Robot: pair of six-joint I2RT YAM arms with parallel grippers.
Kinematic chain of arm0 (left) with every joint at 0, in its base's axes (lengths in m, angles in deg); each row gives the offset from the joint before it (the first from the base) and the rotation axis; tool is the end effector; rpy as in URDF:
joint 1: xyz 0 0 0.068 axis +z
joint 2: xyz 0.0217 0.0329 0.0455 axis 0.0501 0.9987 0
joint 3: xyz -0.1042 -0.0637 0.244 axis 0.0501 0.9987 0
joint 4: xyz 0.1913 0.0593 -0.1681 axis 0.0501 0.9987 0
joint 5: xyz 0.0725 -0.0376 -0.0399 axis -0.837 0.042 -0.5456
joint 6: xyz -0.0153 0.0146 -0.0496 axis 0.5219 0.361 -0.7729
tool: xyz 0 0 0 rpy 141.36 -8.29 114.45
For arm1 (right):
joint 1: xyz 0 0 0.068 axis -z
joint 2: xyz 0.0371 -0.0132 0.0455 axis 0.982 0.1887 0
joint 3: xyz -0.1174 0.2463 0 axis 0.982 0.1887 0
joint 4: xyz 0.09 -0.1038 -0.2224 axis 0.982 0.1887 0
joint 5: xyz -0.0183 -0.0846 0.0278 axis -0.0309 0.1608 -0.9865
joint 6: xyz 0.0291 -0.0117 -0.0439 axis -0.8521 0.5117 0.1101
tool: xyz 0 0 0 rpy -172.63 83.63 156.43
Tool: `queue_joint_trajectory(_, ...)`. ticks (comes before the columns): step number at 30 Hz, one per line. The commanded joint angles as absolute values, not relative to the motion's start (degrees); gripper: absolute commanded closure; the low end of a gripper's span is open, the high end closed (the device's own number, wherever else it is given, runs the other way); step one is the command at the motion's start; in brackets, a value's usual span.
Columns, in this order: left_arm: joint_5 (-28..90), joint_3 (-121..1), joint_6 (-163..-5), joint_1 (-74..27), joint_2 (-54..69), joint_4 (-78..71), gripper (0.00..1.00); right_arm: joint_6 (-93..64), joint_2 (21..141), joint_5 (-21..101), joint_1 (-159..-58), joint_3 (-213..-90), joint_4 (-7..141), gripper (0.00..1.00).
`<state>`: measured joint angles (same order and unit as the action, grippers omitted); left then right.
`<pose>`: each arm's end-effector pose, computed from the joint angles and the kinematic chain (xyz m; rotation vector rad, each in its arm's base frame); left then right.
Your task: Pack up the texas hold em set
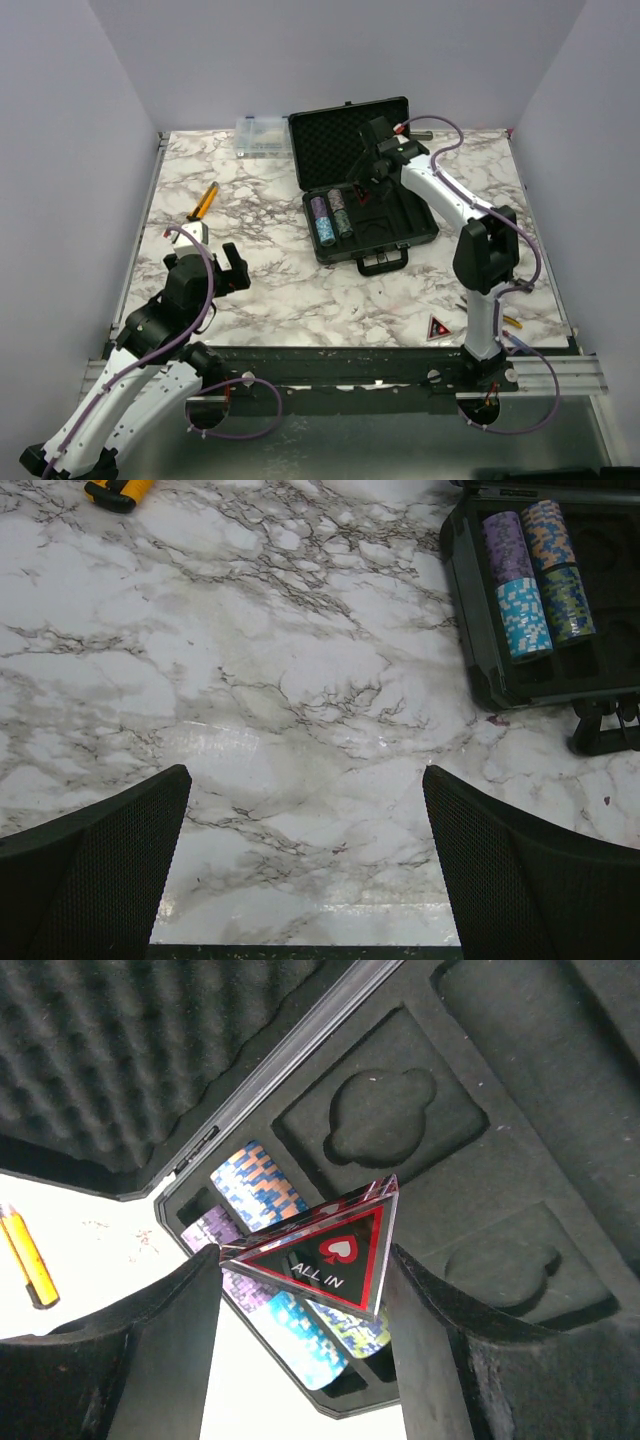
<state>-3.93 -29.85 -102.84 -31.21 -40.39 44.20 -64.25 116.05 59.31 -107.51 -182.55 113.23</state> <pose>0.0899 -0.0414 0.2999 -0.2084 2.0432 -0.2077 0.3974 0.2067 0.2806 0.6949 2.4585 0.3331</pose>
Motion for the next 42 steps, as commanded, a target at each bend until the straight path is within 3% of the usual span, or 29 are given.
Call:
queue_joint_trajectory(1, -5.9, -29.2, -103.1, -31.0, -41.0, 44.4, 0.02, -71.1, 118.6, 55.4, -106.4, -183.0, 110.4, 0.50)
queue_joint_trajectory(32, -4.7, -29.0, -102.7, -31.0, -40.5, 44.0, 0.02, -90.8, 122.8, 55.7, -103.0, -173.8, 105.9, 0.50)
queue_joint_trajectory(39, -4.9, -28.9, -102.8, -31.0, -41.0, 44.0, 0.02, -90.9, 123.0, 56.7, -102.9, -174.7, 107.4, 0.38)
queue_joint_trajectory(42, -4.9, -28.9, -102.8, -30.9, -40.9, 44.0, 0.02, -90.7, 122.7, 56.2, -102.9, -174.2, 107.0, 0.28)
